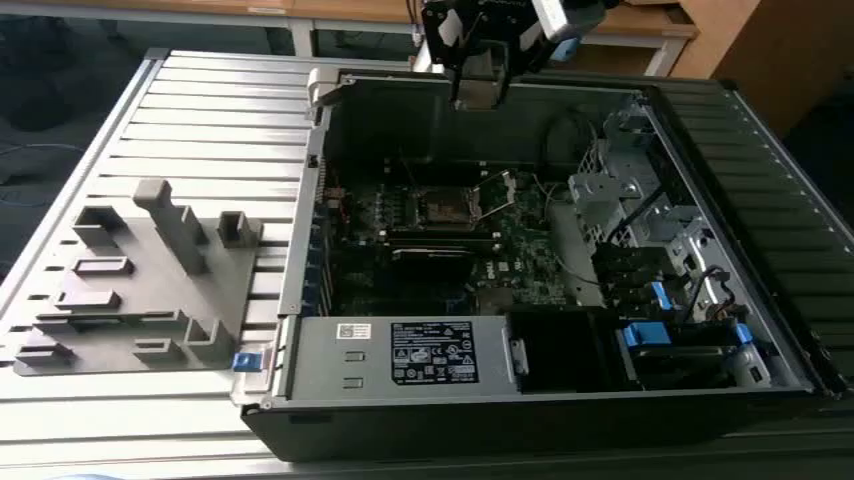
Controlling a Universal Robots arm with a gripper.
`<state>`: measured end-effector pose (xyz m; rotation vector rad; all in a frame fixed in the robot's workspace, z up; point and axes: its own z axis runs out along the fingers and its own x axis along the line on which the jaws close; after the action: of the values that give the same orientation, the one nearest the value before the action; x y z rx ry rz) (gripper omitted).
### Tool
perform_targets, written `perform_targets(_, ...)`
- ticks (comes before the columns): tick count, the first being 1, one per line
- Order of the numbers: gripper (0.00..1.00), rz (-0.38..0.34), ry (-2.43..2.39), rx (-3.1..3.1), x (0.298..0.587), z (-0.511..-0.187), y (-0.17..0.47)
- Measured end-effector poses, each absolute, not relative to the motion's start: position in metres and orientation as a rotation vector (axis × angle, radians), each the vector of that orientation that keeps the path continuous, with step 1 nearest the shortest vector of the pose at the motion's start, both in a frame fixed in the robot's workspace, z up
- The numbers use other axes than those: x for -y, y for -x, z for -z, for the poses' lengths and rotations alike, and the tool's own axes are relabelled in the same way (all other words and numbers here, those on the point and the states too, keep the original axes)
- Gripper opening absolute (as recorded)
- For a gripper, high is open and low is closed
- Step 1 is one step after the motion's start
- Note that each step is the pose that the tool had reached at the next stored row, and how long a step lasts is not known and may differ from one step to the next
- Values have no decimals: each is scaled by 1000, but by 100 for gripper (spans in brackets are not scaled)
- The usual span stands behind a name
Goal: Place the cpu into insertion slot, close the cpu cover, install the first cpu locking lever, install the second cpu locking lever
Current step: 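Place the cpu into insertion slot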
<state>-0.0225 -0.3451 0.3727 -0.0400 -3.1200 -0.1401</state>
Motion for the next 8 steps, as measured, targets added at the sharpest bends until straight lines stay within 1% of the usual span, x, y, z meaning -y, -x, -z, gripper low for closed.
perform_targets(8, 54, 140, 40, 3120, 345, -372, 23)
